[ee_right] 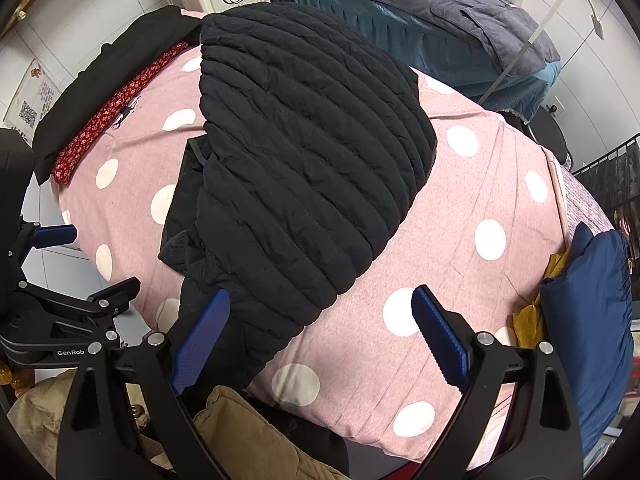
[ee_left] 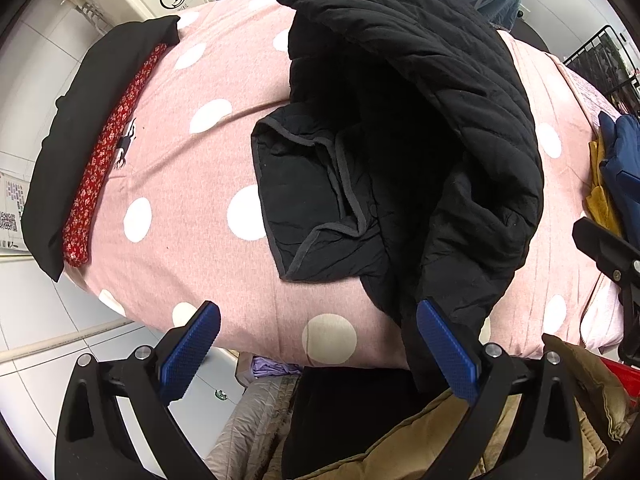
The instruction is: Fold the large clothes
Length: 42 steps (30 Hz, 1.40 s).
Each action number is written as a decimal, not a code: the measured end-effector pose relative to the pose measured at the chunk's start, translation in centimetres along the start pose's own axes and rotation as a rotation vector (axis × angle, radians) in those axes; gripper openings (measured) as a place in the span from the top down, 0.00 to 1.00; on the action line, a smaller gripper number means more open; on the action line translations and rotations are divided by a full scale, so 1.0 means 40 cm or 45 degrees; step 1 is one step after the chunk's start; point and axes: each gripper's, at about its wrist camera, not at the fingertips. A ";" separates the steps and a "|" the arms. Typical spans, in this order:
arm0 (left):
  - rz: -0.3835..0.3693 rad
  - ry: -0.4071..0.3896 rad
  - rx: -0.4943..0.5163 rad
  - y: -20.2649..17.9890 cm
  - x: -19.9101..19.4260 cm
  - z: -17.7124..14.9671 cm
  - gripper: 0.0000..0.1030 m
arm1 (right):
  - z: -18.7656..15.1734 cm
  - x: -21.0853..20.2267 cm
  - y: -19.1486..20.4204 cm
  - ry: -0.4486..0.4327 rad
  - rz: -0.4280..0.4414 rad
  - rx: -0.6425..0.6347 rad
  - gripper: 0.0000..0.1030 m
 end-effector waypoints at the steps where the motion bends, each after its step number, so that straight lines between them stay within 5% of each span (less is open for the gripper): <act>1: 0.000 0.001 -0.001 0.002 0.000 -0.002 0.06 | 0.000 0.000 0.000 0.000 0.000 0.001 0.12; 42: 0.005 0.004 -0.002 -0.018 0.004 0.008 0.06 | -0.009 -0.015 0.006 -0.009 -0.018 0.000 0.12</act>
Point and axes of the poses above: each gripper's, at about its wrist camera, not at the fingertips, and x roughly the way its jaws point, y to its left, z to its top, and after that the axes turned 5 degrees about -x, right-handed
